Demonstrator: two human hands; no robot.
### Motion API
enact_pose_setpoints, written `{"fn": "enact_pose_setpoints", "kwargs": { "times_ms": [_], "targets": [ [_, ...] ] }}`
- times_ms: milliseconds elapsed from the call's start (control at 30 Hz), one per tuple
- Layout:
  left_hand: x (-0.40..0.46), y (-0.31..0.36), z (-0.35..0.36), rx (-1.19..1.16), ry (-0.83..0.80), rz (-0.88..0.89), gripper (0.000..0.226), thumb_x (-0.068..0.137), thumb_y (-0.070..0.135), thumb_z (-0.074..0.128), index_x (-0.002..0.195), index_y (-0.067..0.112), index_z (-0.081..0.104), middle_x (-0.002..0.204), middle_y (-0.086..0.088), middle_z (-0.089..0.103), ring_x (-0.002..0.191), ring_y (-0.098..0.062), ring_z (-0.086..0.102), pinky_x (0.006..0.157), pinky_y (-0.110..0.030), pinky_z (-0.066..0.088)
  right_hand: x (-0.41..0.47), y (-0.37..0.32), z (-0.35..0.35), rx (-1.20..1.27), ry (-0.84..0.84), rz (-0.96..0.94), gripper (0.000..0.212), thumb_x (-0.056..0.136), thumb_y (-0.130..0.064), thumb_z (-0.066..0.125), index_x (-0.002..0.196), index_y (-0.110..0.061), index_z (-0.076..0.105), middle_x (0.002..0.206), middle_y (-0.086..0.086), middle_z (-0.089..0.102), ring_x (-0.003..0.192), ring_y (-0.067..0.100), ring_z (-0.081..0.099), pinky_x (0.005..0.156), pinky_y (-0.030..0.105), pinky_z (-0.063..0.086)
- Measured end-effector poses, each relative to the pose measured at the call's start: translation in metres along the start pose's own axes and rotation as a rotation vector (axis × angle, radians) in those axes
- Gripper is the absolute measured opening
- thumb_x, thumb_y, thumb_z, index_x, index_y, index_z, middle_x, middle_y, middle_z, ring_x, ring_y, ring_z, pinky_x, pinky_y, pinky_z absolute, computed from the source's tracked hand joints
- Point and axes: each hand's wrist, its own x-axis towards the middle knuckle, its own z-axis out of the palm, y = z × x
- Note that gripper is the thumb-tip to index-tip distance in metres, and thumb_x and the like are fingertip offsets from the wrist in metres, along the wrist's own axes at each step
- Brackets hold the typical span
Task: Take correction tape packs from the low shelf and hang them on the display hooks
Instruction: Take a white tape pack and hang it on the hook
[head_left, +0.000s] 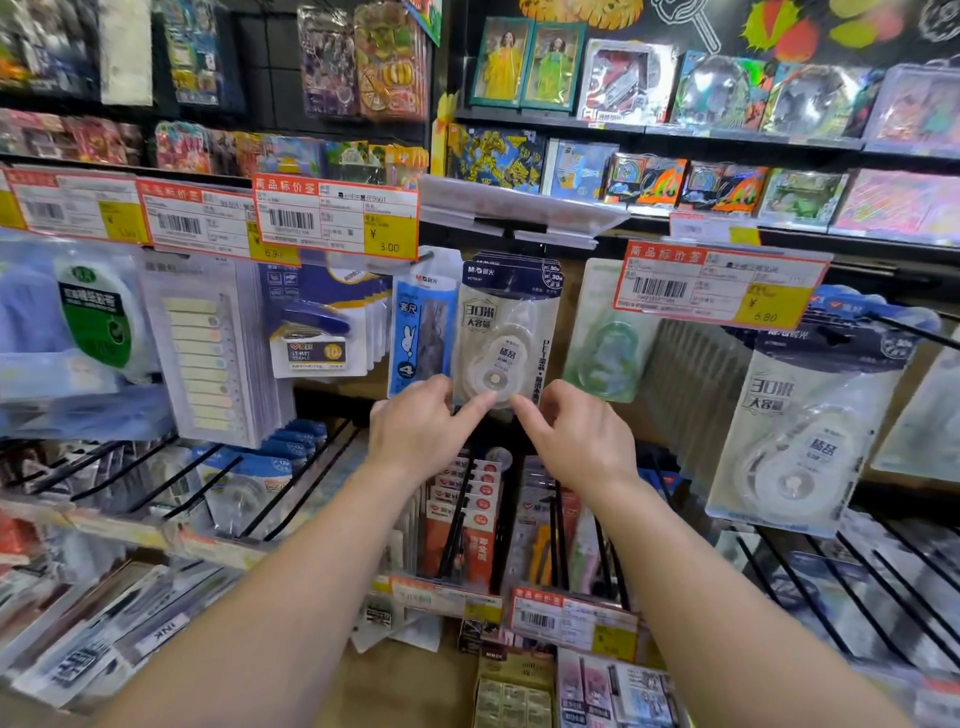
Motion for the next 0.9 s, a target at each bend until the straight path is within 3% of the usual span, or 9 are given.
{"fn": "enact_pose_setpoints", "kwargs": {
  "times_ms": [133, 267, 533, 733, 900],
  "targets": [
    [0.012, 0.001, 0.004, 0.023, -0.021, 0.016, 0.063, 0.090, 0.075, 0.036, 0.108, 0.022, 0.065, 0.102, 0.003, 0.068, 0.105, -0.021, 0.062, 0.096, -0.045, 0.046, 0.012, 0.003, 0.005, -0.013, 0.007, 0.010, 0.047, 0.094, -0.063, 0.043, 0.092, -0.019, 0.059, 0.083, -0.003, 0.064, 0.079, 0.024, 0.063, 0.063, 0.034, 0.047],
    [0.021, 0.002, 0.009, 0.037, -0.039, -0.013, 0.067, 0.089, 0.076, 0.035, 0.118, 0.024, 0.064, 0.112, 0.000, 0.069, 0.111, -0.023, 0.061, 0.099, -0.046, 0.044, 0.019, 0.007, 0.009, -0.018, 0.017, 0.010, 0.048, 0.095, -0.064, 0.042, 0.093, -0.018, 0.059, 0.085, -0.001, 0.066, 0.080, 0.024, 0.063, 0.063, 0.034, 0.047],
    [0.027, 0.008, 0.014, 0.019, -0.077, -0.071, 0.075, 0.085, 0.081, 0.032, 0.118, 0.022, 0.061, 0.117, -0.004, 0.067, 0.111, -0.027, 0.061, 0.100, -0.048, 0.044, 0.028, 0.009, 0.014, 0.001, 0.006, 0.053, 0.048, 0.094, -0.064, 0.041, 0.092, -0.019, 0.055, 0.082, -0.003, 0.060, 0.076, 0.021, 0.056, 0.062, 0.033, 0.041],
    [0.029, 0.012, 0.013, 0.032, -0.105, -0.118, 0.081, 0.083, 0.084, 0.028, 0.123, 0.019, 0.057, 0.118, -0.007, 0.065, 0.111, -0.028, 0.060, 0.099, -0.049, 0.045, 0.030, 0.006, 0.015, 0.033, -0.008, 0.071, 0.047, 0.095, -0.062, 0.042, 0.097, -0.017, 0.057, 0.092, 0.002, 0.067, 0.088, 0.025, 0.064, 0.067, 0.034, 0.046],
    [0.021, 0.010, 0.010, -0.027, -0.123, -0.136, 0.075, 0.086, 0.079, 0.037, 0.125, 0.017, 0.054, 0.122, -0.008, 0.063, 0.115, -0.030, 0.059, 0.098, -0.050, 0.046, 0.021, 0.004, 0.013, 0.040, -0.043, 0.110, 0.051, 0.095, -0.062, 0.043, 0.110, -0.016, 0.056, 0.105, 0.004, 0.068, 0.099, 0.027, 0.064, 0.074, 0.038, 0.050]
  ]
}}
